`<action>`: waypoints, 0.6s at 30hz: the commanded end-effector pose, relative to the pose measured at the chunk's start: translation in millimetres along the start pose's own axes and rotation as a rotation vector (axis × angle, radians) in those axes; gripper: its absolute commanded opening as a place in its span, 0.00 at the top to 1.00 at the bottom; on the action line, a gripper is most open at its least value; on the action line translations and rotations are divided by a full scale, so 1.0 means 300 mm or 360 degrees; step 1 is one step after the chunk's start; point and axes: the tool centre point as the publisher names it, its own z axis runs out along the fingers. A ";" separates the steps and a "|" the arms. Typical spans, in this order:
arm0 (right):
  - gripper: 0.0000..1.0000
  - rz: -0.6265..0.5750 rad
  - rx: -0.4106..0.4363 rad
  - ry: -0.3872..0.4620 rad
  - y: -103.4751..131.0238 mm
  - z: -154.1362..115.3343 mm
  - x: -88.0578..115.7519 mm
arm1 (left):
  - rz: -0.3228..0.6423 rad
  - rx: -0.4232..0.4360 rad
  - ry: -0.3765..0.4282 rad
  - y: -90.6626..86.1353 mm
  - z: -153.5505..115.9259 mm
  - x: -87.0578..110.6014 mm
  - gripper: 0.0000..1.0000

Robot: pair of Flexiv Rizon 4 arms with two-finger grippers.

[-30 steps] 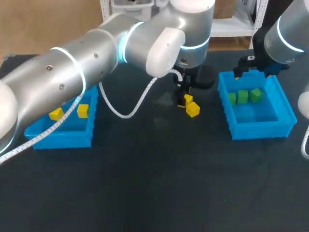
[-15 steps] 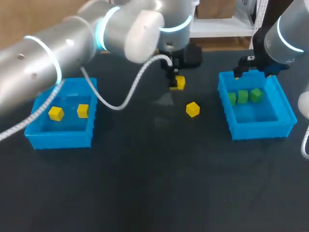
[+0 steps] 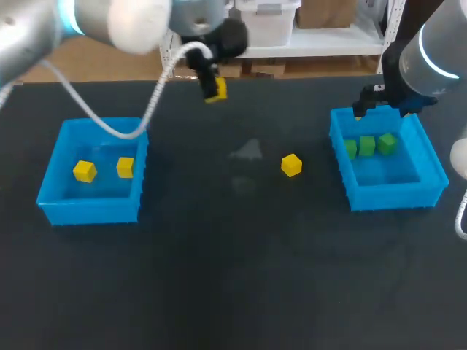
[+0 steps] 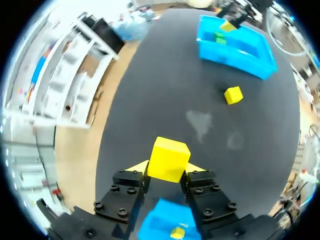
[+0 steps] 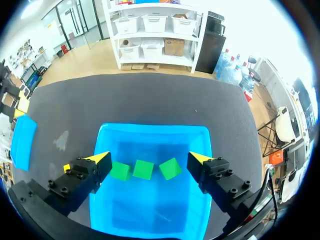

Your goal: Put the green cubes in the right bin and the yellow cubes in the left bin.

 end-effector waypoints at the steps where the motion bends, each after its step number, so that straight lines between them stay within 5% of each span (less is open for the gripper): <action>1: 0.00 0.0001 0.0003 -0.0006 0.000 -0.001 0.004 | -0.0142 -0.0095 -0.0114 -0.005 -0.089 0.305 1.00; 10: 0.00 0.0001 0.0003 -0.0006 0.000 -0.001 0.004 | -0.0530 -0.0137 0.0035 -0.014 -0.122 0.687 1.00; 18: 0.00 0.0001 0.0003 -0.0006 0.000 -0.001 0.004 | -0.0672 -0.0091 0.0132 -0.095 -0.056 0.821 1.00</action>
